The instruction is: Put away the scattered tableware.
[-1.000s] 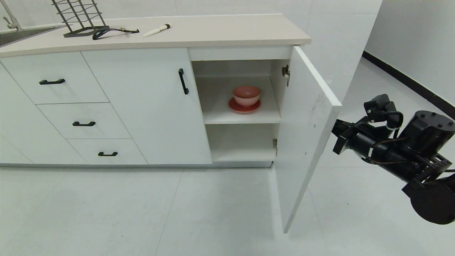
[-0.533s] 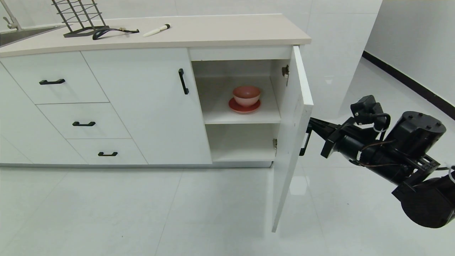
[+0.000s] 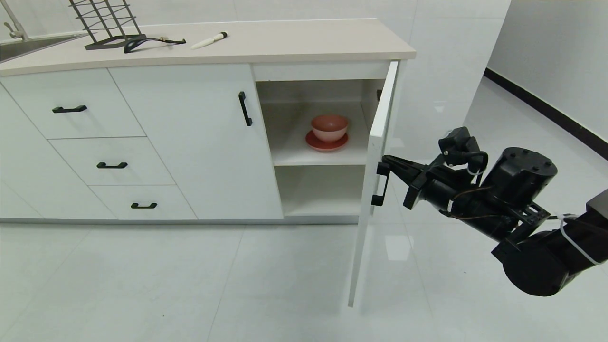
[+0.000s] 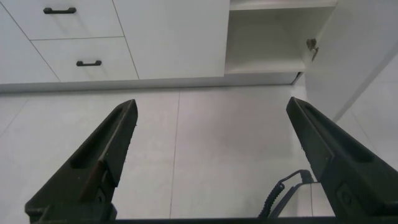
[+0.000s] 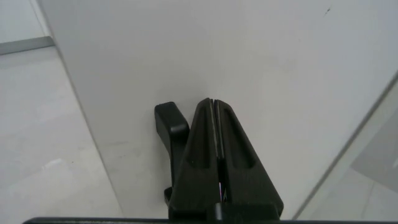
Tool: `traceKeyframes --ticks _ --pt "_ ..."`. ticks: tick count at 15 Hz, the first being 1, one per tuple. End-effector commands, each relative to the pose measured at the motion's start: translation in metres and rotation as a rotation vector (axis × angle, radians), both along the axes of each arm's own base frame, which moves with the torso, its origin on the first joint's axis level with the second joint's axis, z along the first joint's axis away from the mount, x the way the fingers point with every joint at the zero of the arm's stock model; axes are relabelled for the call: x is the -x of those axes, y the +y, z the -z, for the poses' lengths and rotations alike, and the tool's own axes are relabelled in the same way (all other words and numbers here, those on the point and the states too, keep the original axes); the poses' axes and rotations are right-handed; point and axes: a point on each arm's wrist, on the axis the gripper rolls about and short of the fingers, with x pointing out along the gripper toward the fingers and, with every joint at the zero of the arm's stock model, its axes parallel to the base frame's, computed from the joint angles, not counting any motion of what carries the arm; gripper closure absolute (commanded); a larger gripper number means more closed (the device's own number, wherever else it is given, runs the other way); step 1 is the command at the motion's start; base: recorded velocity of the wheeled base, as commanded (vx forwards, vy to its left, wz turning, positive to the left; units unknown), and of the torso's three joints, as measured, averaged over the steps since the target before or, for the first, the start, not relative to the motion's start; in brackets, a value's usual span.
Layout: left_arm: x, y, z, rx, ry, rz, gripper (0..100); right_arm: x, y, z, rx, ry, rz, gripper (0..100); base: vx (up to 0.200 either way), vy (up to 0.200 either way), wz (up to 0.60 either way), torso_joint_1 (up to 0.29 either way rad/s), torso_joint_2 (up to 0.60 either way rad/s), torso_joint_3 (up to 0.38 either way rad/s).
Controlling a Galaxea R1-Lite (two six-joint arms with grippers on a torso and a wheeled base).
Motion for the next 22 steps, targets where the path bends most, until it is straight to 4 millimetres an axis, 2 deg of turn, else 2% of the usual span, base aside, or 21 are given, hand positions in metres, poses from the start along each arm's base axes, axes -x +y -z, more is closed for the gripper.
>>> traceKeyframes --ticks 1,4,8,12,14,22 --pt "0.0 0.0 0.0 0.0 0.001 0.0 0 -0.004 0.011 0.004 0.001 -0.001 -0.023 100 0.0 0.0 0.0 0.0 0.0 0.0" --pt "0.0 0.0 0.0 0.0 0.001 0.0 0 -0.017 0.02 0.008 -0.005 -0.012 -0.029 100 0.0 0.0 0.0 0.0 0.0 0.0" --pt "0.0 0.0 0.0 0.0 0.001 0.001 0 -0.029 0.041 0.014 -0.016 -0.034 -0.062 100 0.0 0.0 0.0 0.0 0.0 0.0" --pt "0.0 0.0 0.0 0.0 0.001 0.0 0 -0.042 0.05 0.012 -0.034 -0.069 -0.065 100 0.0 0.0 0.0 0.0 0.0 0.0" --pt "0.0 0.0 0.0 0.0 0.001 0.0 0 -0.044 0.051 0.01 -0.039 -0.076 -0.066 100 0.0 0.0 0.0 0.0 0.0 0.0" --pt "0.0 0.0 0.0 0.0 0.001 0.0 0 -0.058 0.076 0.012 -0.068 -0.125 -0.101 100 0.0 0.0 0.0 0.0 0.0 0.0"
